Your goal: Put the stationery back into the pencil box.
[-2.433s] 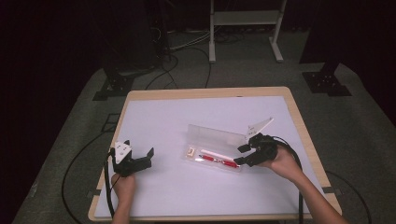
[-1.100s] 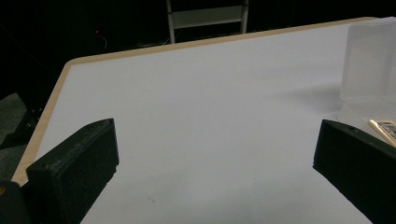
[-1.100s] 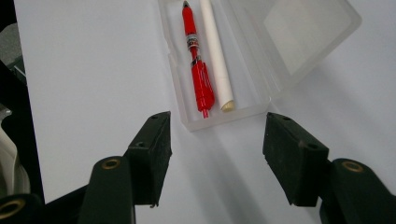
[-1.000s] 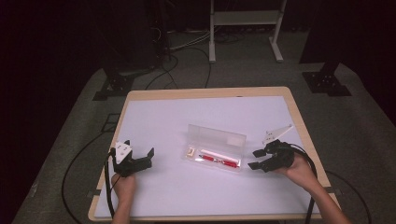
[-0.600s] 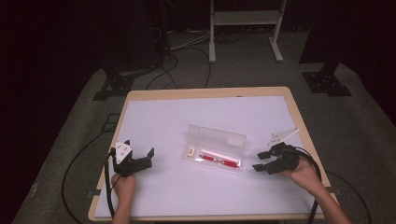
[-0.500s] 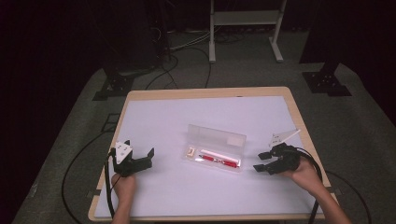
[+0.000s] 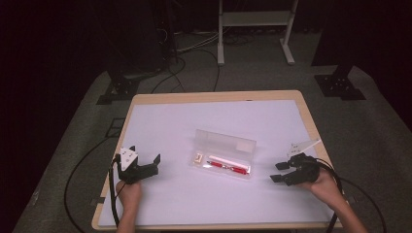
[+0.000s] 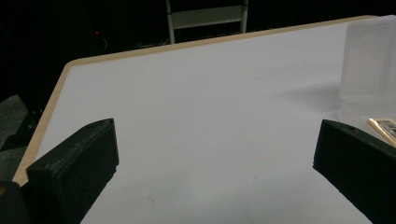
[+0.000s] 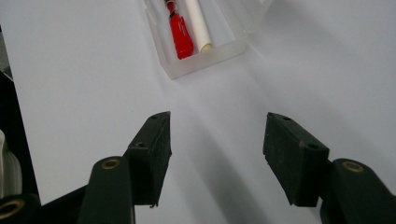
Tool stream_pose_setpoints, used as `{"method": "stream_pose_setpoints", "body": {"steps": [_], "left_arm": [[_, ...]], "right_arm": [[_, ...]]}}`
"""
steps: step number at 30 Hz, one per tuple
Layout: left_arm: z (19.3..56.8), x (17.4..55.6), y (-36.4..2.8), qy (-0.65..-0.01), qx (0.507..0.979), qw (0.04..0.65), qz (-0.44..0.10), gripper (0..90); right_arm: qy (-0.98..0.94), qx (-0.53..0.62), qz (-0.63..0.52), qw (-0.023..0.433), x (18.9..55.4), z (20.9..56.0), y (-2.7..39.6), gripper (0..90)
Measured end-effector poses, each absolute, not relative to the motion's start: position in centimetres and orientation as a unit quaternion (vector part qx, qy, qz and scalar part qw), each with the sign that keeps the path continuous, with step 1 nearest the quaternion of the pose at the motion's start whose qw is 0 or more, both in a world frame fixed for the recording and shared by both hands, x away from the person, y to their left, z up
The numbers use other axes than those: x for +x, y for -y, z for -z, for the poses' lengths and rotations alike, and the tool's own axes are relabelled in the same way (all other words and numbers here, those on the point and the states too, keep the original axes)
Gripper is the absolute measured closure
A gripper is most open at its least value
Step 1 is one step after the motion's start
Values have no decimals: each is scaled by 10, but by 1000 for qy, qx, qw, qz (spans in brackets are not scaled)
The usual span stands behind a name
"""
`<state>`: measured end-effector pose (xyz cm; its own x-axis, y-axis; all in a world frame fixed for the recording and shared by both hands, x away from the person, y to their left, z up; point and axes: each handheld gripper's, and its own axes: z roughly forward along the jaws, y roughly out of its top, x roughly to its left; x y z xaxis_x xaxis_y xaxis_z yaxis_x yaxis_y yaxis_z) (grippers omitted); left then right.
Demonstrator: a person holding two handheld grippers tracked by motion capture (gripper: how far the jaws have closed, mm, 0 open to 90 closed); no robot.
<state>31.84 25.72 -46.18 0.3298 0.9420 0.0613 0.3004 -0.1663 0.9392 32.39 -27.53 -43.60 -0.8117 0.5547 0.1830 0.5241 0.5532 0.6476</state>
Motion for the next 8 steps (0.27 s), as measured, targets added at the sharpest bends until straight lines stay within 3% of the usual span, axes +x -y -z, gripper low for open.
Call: {"method": "stream_pose_setpoints", "body": {"steps": [8], "left_arm": [[462,318,-257,-456,679,453,-354,0]], "right_arm": [[-857,326,-398,30,306,443,293,393]]}}
